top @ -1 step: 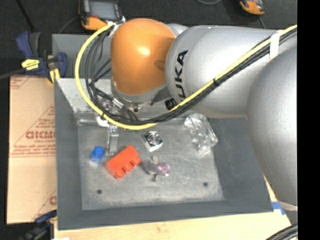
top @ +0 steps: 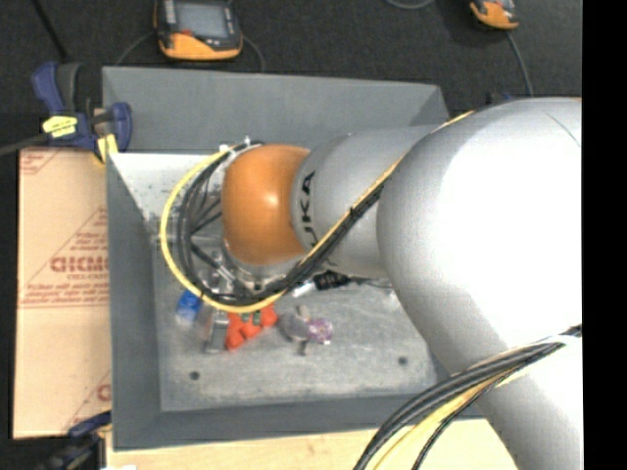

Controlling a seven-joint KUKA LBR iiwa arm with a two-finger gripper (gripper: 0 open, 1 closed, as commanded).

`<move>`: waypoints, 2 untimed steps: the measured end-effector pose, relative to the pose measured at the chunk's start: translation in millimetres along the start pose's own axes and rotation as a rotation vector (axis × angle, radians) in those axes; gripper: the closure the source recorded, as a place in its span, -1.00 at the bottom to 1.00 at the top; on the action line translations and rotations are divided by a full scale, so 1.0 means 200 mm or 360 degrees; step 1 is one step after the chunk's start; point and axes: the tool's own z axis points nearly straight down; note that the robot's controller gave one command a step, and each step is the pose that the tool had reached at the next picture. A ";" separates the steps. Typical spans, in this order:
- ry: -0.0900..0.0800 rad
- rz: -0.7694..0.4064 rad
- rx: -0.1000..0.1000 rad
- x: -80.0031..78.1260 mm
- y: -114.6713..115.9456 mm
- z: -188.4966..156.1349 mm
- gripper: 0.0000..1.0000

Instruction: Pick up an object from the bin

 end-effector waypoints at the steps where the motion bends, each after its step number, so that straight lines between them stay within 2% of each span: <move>1: -0.0011 0.0004 -0.0006 -0.01 0.01 -0.02 1.00; 2: -0.0026 0.0119 -0.0016 -0.21 0.27 -0.39 1.00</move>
Offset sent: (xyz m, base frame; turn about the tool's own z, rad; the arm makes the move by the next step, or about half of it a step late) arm 0.0000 0.0000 0.0000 0.0000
